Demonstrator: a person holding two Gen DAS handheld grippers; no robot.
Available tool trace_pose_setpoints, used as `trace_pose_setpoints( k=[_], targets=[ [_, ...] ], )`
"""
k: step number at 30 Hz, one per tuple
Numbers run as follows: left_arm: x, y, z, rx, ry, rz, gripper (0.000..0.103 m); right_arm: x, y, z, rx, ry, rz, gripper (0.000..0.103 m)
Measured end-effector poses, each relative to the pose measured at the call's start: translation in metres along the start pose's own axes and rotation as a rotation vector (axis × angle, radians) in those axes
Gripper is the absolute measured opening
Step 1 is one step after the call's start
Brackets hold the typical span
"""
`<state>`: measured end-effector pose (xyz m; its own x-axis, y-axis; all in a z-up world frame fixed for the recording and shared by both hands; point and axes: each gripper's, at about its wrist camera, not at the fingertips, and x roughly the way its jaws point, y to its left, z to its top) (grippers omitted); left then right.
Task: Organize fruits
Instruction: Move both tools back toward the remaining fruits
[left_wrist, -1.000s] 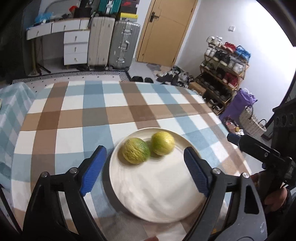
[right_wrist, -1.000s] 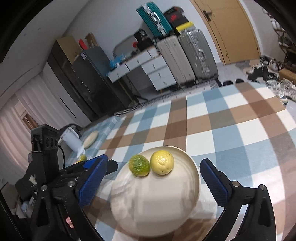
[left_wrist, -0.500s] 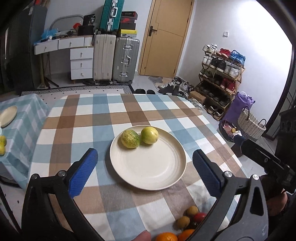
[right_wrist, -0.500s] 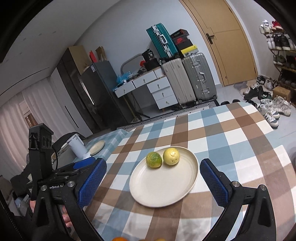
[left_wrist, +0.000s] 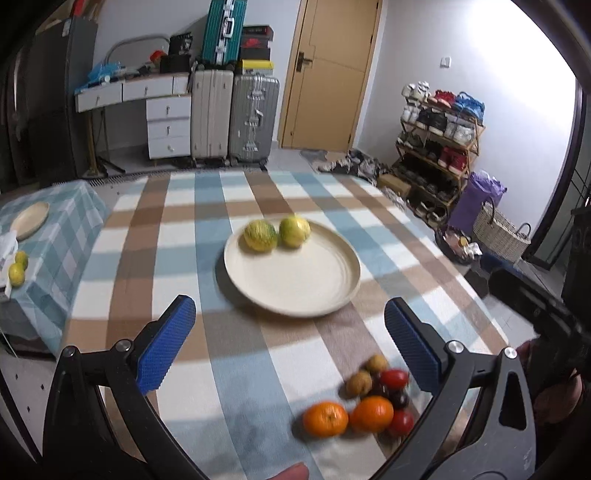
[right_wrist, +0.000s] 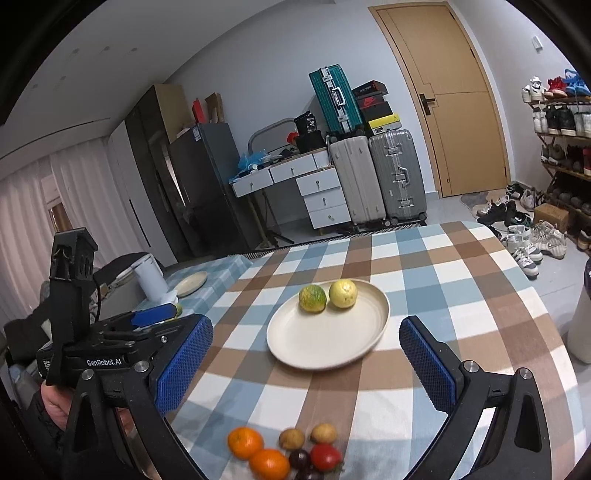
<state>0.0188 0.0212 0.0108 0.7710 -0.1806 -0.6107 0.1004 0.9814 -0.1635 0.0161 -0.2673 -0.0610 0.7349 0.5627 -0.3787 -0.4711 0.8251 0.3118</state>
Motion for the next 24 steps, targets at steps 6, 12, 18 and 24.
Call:
trace_pose_setpoints(
  k=[6, 12, 18, 24],
  targets=[
    [0.009, 0.006, -0.035, -0.009, 0.074, -0.013, 0.102, -0.008, 0.004, -0.018, 0.004, 0.028, 0.003, 0.103],
    [0.025, 0.016, -0.054, -0.049, 0.133, -0.063, 0.102, -0.009, 0.005, -0.037, 0.024, 0.071, 0.006, 0.103],
    [0.046, 0.020, -0.069, -0.069, 0.191, -0.101, 0.102, -0.004, 0.008, -0.051, 0.018, 0.107, 0.018, 0.103],
    [0.063, 0.022, -0.078, -0.105, 0.235, -0.164, 0.101, 0.002, 0.009, -0.060, 0.021, 0.135, 0.027, 0.103]
  ],
)
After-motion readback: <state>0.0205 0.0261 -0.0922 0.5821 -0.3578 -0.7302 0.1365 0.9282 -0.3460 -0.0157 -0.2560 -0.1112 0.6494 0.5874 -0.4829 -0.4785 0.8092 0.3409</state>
